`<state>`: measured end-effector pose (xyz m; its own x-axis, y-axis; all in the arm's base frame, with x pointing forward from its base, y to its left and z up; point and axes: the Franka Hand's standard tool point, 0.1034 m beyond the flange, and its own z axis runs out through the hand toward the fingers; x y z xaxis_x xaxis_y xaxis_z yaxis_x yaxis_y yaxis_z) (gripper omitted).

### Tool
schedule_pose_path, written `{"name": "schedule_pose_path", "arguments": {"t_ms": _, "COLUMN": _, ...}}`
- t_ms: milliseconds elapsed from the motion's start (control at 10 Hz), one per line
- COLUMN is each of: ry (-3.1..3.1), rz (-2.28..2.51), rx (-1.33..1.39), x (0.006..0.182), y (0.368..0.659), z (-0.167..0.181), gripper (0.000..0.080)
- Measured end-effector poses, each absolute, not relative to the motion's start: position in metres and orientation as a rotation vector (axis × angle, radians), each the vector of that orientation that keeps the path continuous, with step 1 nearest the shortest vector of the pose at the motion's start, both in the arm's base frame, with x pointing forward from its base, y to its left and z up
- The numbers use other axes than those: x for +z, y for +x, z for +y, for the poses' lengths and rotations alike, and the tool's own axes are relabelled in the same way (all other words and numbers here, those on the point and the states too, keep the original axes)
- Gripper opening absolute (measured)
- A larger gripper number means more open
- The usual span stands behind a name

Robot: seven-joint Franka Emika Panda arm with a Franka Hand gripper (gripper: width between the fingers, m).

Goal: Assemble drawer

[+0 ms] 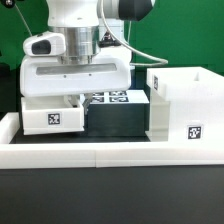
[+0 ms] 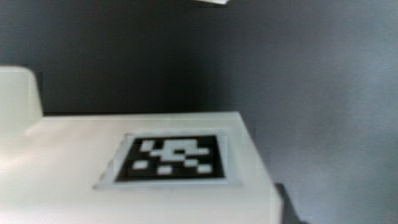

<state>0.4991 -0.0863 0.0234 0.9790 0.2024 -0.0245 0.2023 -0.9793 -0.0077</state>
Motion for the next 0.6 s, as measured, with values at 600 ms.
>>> {"name": "schedule_pose_path", "arguments": {"t_ms": 600, "ry": -3.032, "rz": -0.783, "rx": 0.049, "x": 0.0261, "y": 0.5032, "z": -0.0879, "gripper": 0.0041}}
